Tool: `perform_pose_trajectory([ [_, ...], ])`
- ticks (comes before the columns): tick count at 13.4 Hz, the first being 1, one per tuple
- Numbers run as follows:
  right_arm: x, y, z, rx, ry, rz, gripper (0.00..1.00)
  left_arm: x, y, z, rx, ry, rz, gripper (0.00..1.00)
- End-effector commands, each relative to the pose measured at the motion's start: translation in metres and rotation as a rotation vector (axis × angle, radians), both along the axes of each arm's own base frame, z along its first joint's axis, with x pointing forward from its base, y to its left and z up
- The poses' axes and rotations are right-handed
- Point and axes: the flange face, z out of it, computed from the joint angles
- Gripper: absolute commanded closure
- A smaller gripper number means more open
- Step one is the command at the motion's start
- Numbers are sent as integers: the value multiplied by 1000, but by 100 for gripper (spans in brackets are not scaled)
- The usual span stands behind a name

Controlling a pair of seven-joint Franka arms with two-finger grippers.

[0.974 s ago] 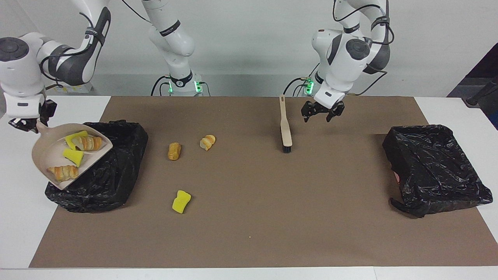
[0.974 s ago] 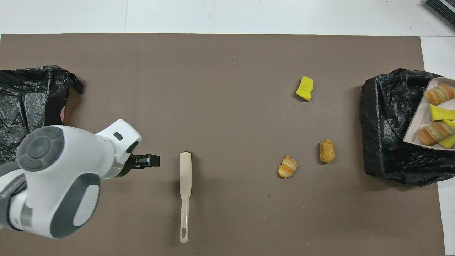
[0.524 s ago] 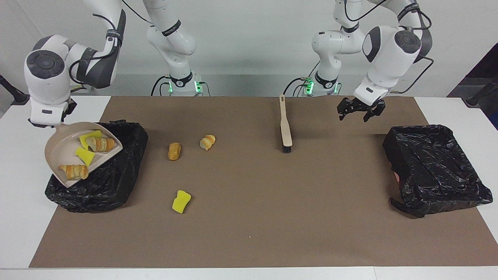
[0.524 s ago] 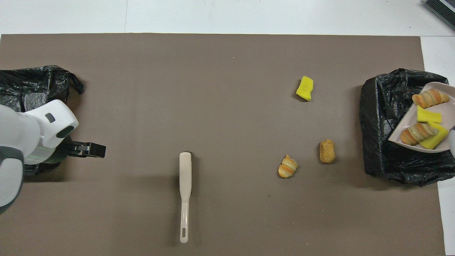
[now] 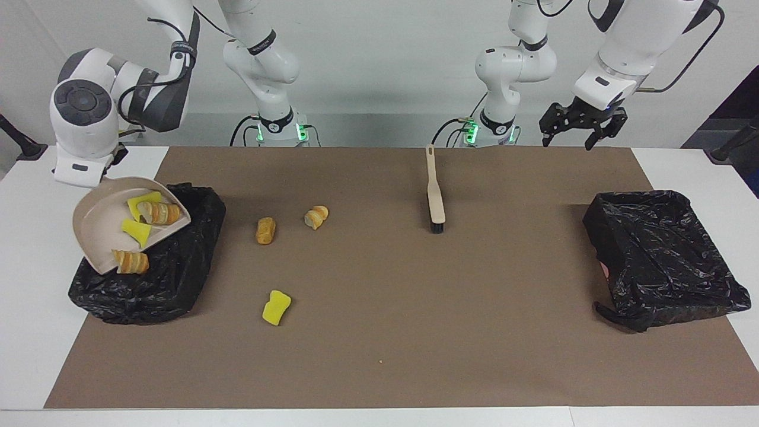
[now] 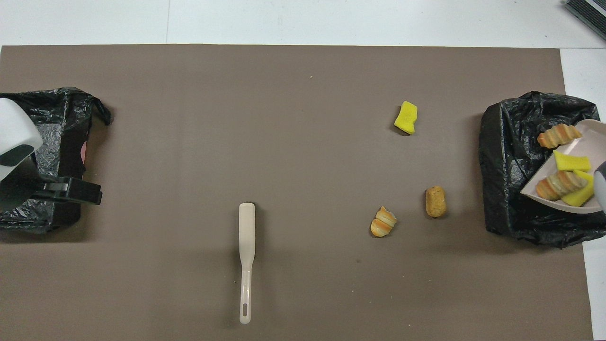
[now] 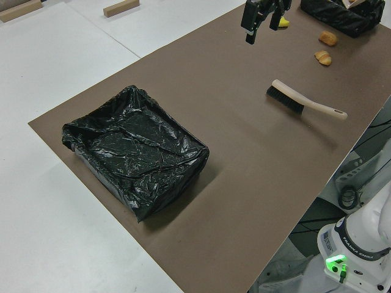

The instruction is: Sweep and dump trash in bin

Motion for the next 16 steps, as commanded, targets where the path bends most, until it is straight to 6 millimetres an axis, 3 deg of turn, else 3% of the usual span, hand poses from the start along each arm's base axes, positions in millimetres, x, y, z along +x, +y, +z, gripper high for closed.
perform_pose_trajectory([
  [1, -2, -6, 14, -38, 16, -31, 100, 4, 29, -10, 16, 38, -14, 0],
  [3, -1, -9, 20, -16, 37, -62, 100, 10, 35, -7, 13, 12, -3, 0],
  [7, 36, -31, 5, -25, 107, -83, 100, 16, 36, 4, -5, -12, 11, 0],
  [8, 47, -22, -8, -33, 131, -85, 100, 18, 34, 8, -7, -31, 9, 0],
  [9, 57, -14, -9, -38, 141, -112, 100, 16, 32, 5, -9, -28, 6, 0],
  [16, 58, -11, 13, -113, 259, -168, 100, 14, 33, 5, -16, -23, 26, 0],
])
